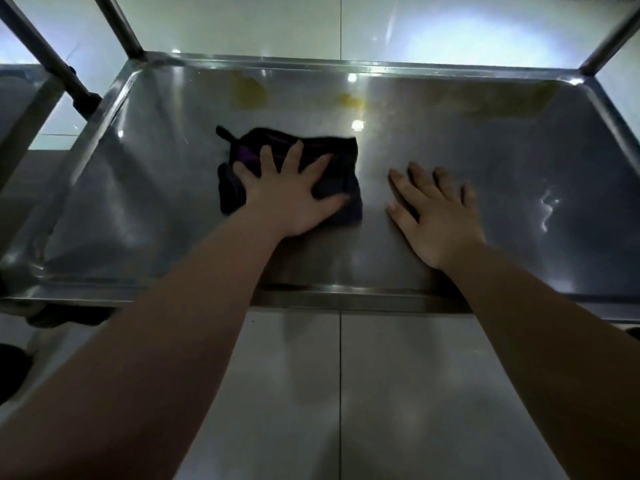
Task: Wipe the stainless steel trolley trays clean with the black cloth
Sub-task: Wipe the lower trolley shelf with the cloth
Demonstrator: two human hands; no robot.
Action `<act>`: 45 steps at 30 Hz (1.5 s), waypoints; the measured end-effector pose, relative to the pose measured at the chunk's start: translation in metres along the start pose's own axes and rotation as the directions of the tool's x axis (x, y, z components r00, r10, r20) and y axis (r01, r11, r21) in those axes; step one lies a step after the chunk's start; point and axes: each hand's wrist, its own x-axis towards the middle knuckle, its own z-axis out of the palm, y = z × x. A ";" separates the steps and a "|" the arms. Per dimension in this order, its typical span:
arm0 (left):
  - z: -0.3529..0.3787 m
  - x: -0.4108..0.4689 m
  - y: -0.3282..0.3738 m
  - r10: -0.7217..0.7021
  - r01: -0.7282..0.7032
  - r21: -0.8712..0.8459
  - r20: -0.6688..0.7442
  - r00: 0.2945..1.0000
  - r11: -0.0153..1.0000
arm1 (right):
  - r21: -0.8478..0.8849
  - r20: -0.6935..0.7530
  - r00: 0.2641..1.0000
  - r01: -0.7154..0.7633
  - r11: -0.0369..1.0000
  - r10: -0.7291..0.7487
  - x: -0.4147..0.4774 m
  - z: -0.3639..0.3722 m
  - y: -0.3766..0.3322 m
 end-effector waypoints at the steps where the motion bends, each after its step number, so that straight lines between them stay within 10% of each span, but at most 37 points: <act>1: 0.011 -0.023 0.004 0.022 -0.022 0.020 -0.021 1.000 1.000 | 0.004 -0.003 1.000 0.002 1.000 -0.002 0.000 0.000 -0.001; 6: 0.050 -0.100 0.026 0.027 -0.021 0.041 -0.147 0.989 0.999 | 0.000 -0.011 1.000 -0.015 1.000 0.015 -0.005 0.000 -0.003; 18: -0.015 0.063 0.051 -0.049 0.048 -0.021 -0.043 0.998 0.999 | 0.022 -0.009 1.000 -0.021 1.000 0.021 -0.004 -0.002 -0.004; 37: 0.032 -0.088 0.054 -0.020 0.021 0.082 -0.010 1.000 0.996 | 0.036 0.275 0.947 0.160 0.986 -0.164 -0.001 -0.048 0.060; 45: 0.044 -0.114 0.097 0.094 -0.094 0.056 -0.008 0.995 0.994 | -0.048 0.141 0.987 -0.073 0.996 0.079 -0.020 -0.017 0.121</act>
